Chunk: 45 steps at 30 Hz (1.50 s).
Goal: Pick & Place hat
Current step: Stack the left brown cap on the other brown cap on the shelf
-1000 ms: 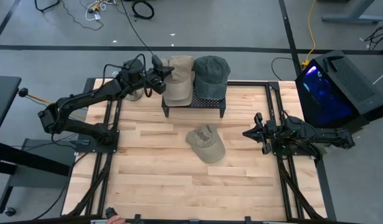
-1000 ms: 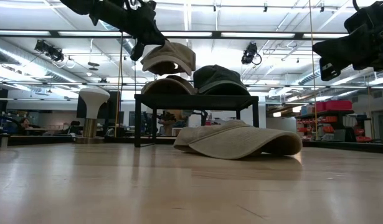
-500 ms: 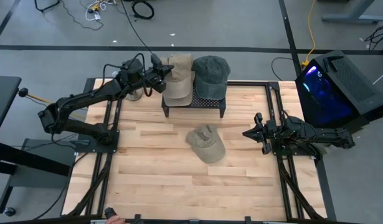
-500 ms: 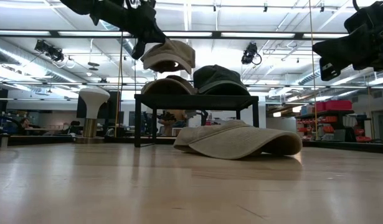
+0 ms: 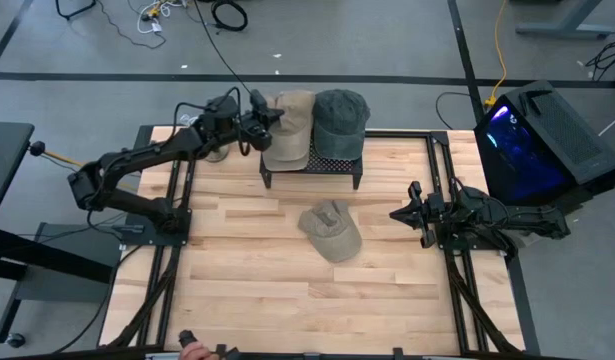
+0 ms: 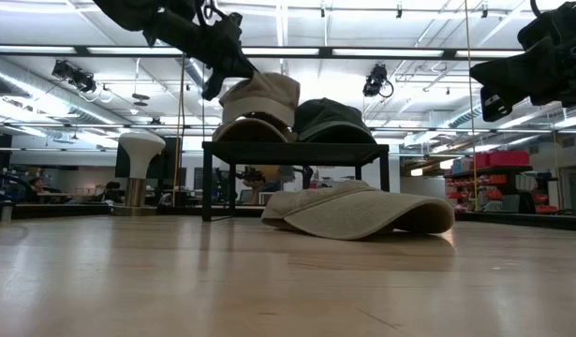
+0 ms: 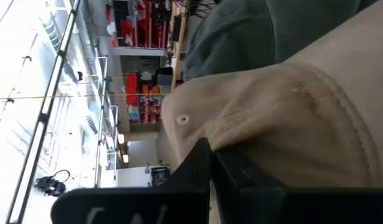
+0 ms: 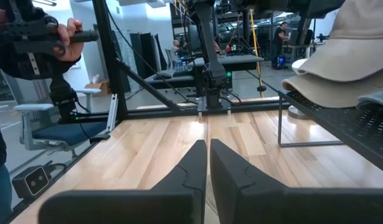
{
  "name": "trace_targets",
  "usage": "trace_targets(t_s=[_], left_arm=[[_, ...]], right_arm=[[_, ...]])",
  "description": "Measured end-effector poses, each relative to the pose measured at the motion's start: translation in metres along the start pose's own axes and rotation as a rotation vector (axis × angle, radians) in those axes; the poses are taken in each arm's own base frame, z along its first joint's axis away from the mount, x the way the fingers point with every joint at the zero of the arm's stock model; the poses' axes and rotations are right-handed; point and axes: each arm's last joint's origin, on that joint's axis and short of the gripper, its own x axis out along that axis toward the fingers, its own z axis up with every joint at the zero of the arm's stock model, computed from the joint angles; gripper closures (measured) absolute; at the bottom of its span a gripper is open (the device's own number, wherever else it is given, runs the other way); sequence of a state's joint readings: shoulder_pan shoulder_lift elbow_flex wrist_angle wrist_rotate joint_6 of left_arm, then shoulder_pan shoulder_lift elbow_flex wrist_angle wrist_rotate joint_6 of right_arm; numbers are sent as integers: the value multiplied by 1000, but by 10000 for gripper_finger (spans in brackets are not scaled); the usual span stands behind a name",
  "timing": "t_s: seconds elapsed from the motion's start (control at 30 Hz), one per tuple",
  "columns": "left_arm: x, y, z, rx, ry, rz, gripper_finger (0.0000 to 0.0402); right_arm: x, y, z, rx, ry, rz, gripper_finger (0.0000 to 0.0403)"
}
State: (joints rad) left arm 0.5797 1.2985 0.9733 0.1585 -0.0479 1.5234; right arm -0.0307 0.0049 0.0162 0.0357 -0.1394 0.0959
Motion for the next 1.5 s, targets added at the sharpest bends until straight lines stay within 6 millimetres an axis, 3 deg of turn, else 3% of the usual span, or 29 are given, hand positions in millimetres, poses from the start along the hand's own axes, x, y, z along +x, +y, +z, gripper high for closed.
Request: trace_targets(t_s=[0.73,1.5], left_arm=[[6,-6,6,-16,-26,-27,399],[-9,-2,2,-24,-6,-65,399]], right_arm=[[0,0,0,0,0,-1,378],[0,0,0,0,0,0,378]])
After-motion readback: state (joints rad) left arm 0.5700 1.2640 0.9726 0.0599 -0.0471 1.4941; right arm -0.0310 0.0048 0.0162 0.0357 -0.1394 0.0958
